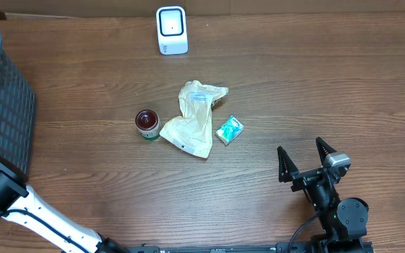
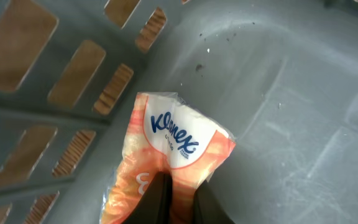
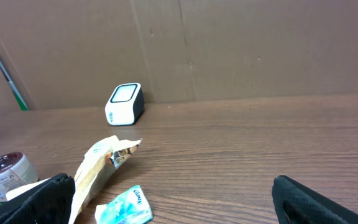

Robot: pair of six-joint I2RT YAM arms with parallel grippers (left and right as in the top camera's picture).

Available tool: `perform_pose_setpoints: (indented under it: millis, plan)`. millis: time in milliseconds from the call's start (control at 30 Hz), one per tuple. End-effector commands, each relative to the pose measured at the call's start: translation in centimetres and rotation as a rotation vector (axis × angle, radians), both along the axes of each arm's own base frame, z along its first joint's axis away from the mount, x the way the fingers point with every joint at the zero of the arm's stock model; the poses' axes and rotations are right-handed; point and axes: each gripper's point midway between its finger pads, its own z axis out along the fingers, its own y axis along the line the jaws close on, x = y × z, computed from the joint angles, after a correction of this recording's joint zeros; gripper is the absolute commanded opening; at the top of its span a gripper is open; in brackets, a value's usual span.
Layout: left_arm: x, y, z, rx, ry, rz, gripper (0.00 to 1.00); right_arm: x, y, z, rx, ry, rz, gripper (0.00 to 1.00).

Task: Scan the item barcode
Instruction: 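Carry the orange Kleenex pack out and place it beside the jar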

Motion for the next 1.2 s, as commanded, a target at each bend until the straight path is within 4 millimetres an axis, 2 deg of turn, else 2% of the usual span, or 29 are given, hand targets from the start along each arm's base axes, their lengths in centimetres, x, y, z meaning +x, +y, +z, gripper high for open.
perform_pose_setpoints:
  millis: [0,33,67,100,133,167,200,233,267,300,333,400,433,500,600,633,767,833,867,933,1067,1100,1167]
  plan:
    - [1.0,-1.1,9.5,0.028,-0.206,0.123,0.04,0.0,0.0,-0.3,-0.001,0.002,-0.002,1.0]
    - [1.0,-1.6,12.7,0.033,-0.278,0.153,0.04,0.0,0.0,-0.3,-0.001,0.002,-0.002,1.0]
    - [1.0,-2.1,14.9,0.031,-0.328,0.157,0.04,0.0,0.0,-0.3,-0.001,0.002,-0.002,1.0]
    - [1.0,-3.8,19.2,0.017,-0.425,0.146,0.04,0.0,0.0,-0.3,-0.001,0.002,-0.002,1.0]
    - [0.9,-4.8,21.3,0.008,-0.468,0.132,0.04,0.0,0.0,-0.3,-0.001,0.002,-0.002,1.0]
    - [0.7,-7.5,25.8,-0.006,-0.554,0.076,0.04,0.0,0.0,-0.3,-0.001,0.002,-0.002,1.0]
    - [0.4,-9.5,28.8,-0.012,-0.613,0.032,0.05,0.0,0.0,-0.3,-0.001,0.002,-0.002,1.0]
    - [0.2,-11.3,31.0,-0.023,-0.657,-0.007,0.04,0.0,0.0,-0.3,-0.001,0.002,-0.002,1.0]
    - [-0.2,-13.9,33.8,-0.033,-0.711,-0.065,0.04,0.0,0.0,-0.3,-0.001,0.002,-0.002,1.0]
    - [-0.9,-17.8,36.9,-0.049,-0.759,-0.149,0.04,0.0,0.0,-0.3,-0.001,0.002,-0.002,1.0]
    - [-1.6,-21.0,38.5,-0.066,-0.774,-0.203,0.04,0.0,0.0,-0.3,-0.001,0.002,-0.001,1.0]
    - [-2.4,-24.3,39.1,-0.095,-0.757,-0.247,0.04,0.0,0.0,-0.3,-0.001,0.002,-0.002,1.0]
    - [-2.6,-26.8,39.0,-0.116,-0.729,-0.292,0.04,0.0,0.0,-0.3,-0.001,0.002,-0.002,1.0]
    - [-2.6,-30.8,37.6,-0.167,-0.651,-0.373,0.04,0.0,0.0,-0.3,-0.001,0.002,-0.002,1.0]
    - [-2.7,-36.8,32.0,-0.288,-0.419,-0.44,0.04,0.0,0.0,-0.3,-0.001,0.002,-0.002,1.0]
    - [-2.7,-37.8,30.8,-0.307,-0.374,-0.454,0.04,0.0,0.0,-0.3,-0.001,0.002,-0.002,1.0]
    - [-2.8,-42.7,20.8,-0.406,-0.073,-0.498,0.04,0.0,0.0,-0.3,-0.001,0.002,-0.001,1.0]
    - [-3.5,-43.6,15.9,-0.428,0.053,-0.483,0.04,0.0,0.0,-0.3,-0.001,0.002,-0.002,1.0]
    - [-3.8,-43.6,14.4,-0.43,0.086,-0.463,0.04,0.0,0.0,-0.3,-0.001,0.002,-0.002,1.0]
    - [-4.2,-43.7,10.2,-0.46,0.151,-0.416,0.04,0.0,0.0,-0.3,-0.001,0.002,-0.002,1.0]
    - [-4.7,-44.6,5.6,-0.531,0.206,-0.416,0.04,0.0,0.0,-0.3,-0.001,0.002,-0.002,1.0]
    - [-5.0,-44.6,4.8,-0.531,0.224,-0.409,0.09,0.0,0.0,-0.3,-0.001,0.002,-0.002,1.0]
    - [-4.8,-44.5,4.2,-0.526,0.232,-0.416,0.35,0.0,0.0,-0.3,-0.001,0.002,-0.002,1.0]
